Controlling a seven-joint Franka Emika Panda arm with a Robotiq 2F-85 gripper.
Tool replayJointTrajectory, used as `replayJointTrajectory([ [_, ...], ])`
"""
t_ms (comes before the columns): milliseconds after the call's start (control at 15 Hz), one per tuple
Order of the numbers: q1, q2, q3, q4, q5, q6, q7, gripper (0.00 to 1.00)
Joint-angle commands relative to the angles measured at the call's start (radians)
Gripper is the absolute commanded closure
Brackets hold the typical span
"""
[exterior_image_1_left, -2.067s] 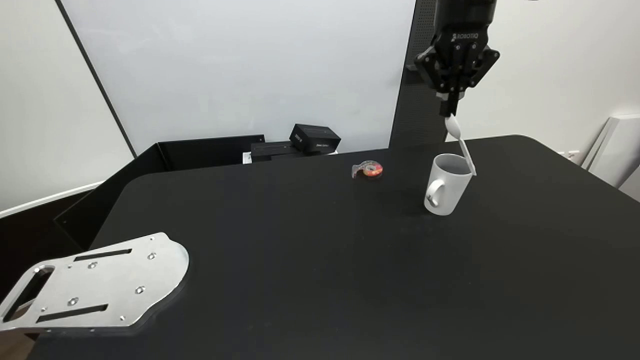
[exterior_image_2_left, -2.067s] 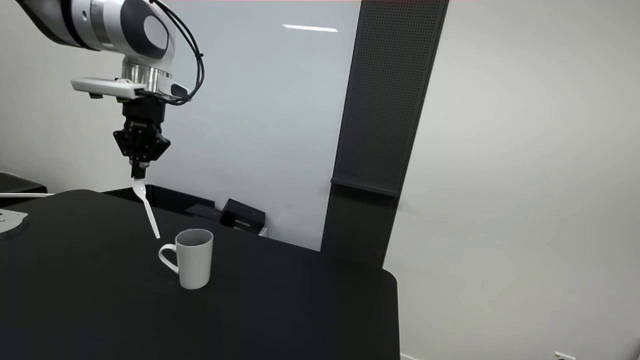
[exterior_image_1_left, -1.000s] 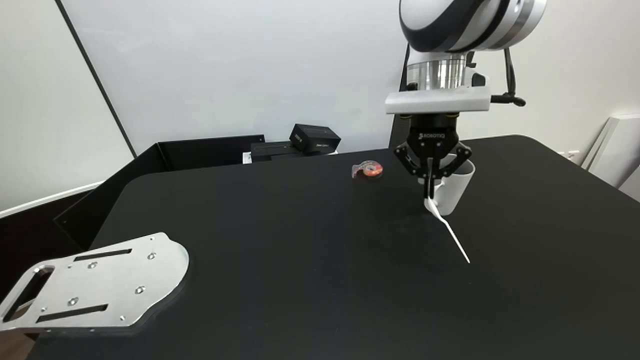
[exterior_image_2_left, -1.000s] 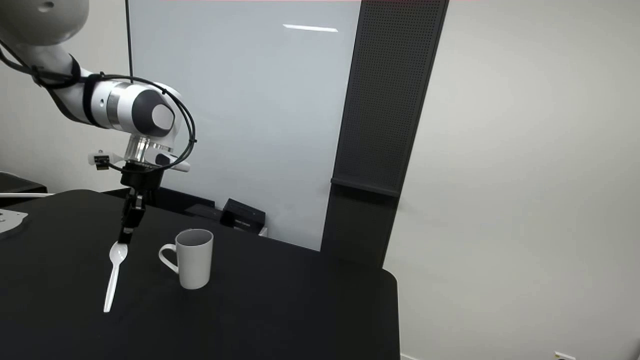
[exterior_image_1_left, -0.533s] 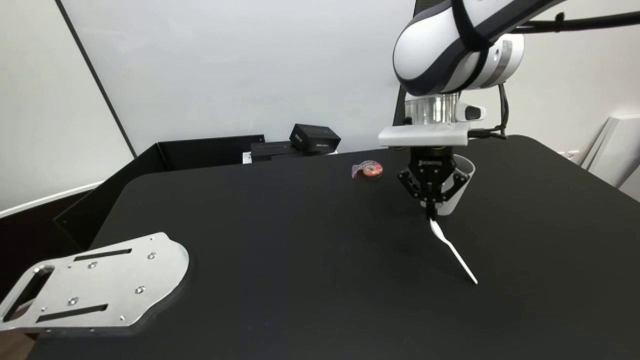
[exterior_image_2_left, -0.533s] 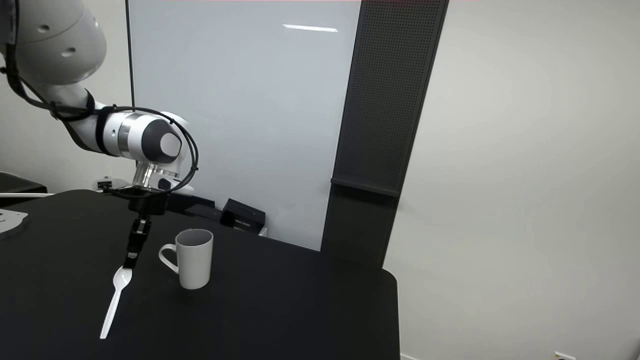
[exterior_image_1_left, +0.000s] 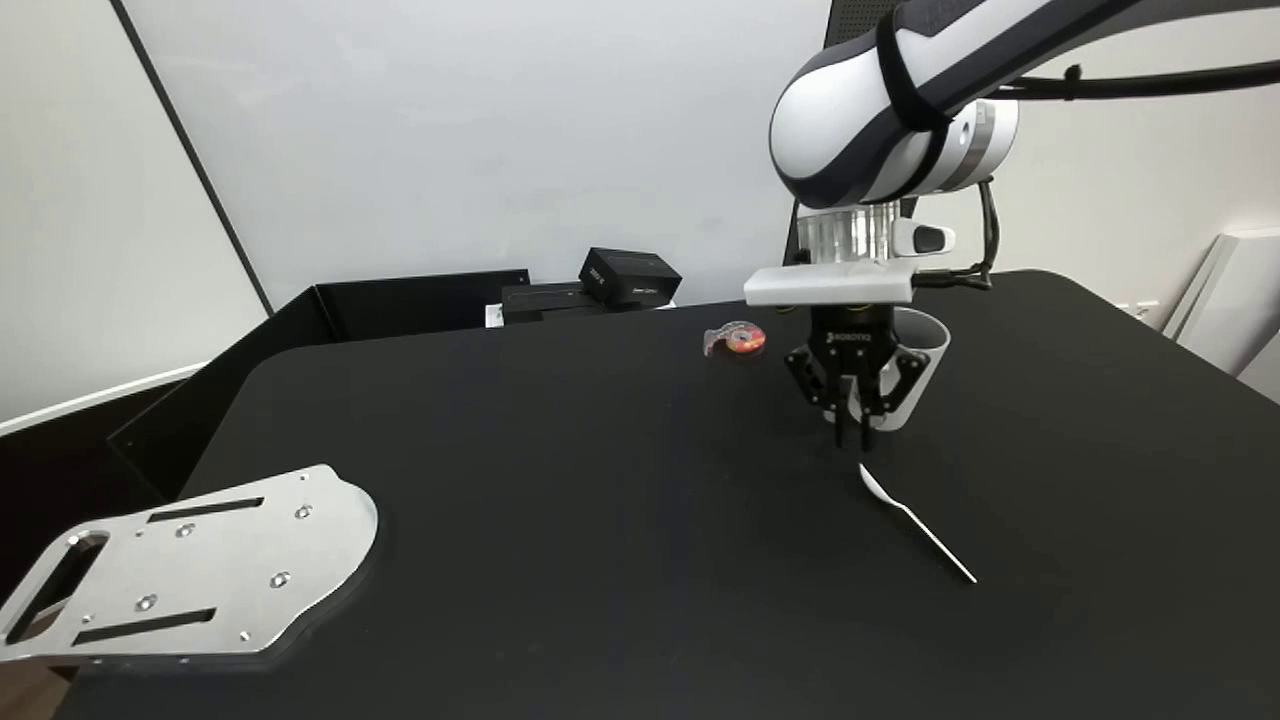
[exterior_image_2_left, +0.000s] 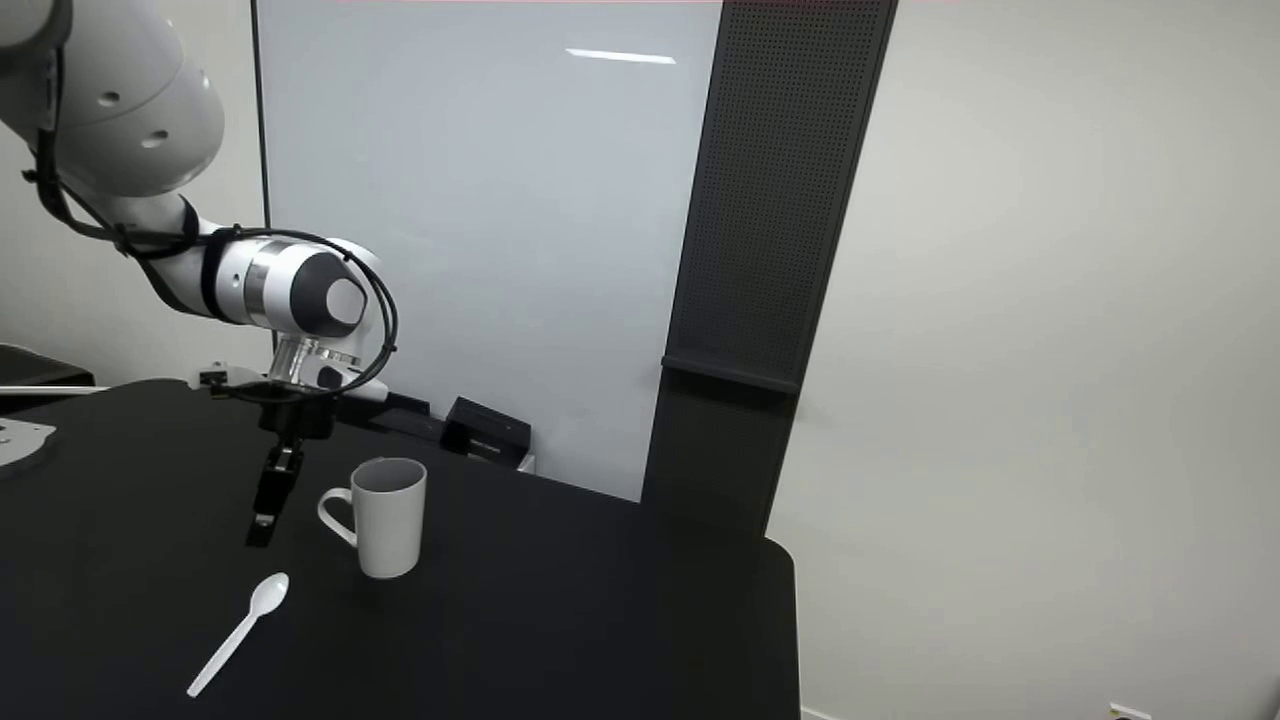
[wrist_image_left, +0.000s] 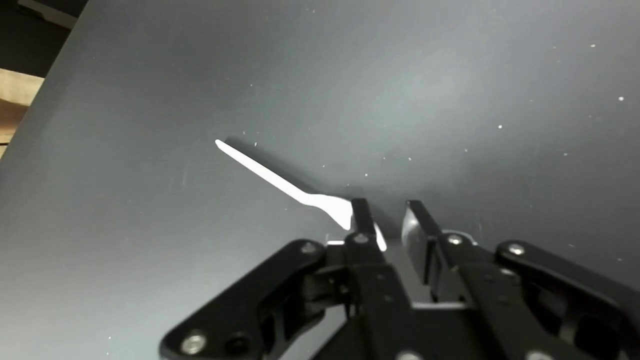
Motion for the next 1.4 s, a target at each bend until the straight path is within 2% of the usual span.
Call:
replayJointTrajectory([
  [0,0.022,-0.011,0.003,0.046,-0.027,-0.023,-0.024,0.45],
  [200,0.040,-0.048,0.013,0.030,-0.047,0.014,-0.080,0.25],
  [400,0.071,-0.098,0.010,-0.013,-0.099,0.113,-0.177,0.03],
  [467,0.080,-0.114,0.008,-0.028,-0.122,0.141,-0.209,0.01],
  [800,0.097,-0.186,0.012,-0.131,-0.213,0.383,-0.351,0.00],
  [1067,0.059,-0.225,0.056,-0.221,-0.162,0.597,-0.535,0.00],
  [1133,0.100,-0.170,0.011,-0.142,-0.169,0.536,-0.464,0.00],
  [1333,0.090,-0.189,0.022,-0.178,-0.157,0.582,-0.522,0.00],
])
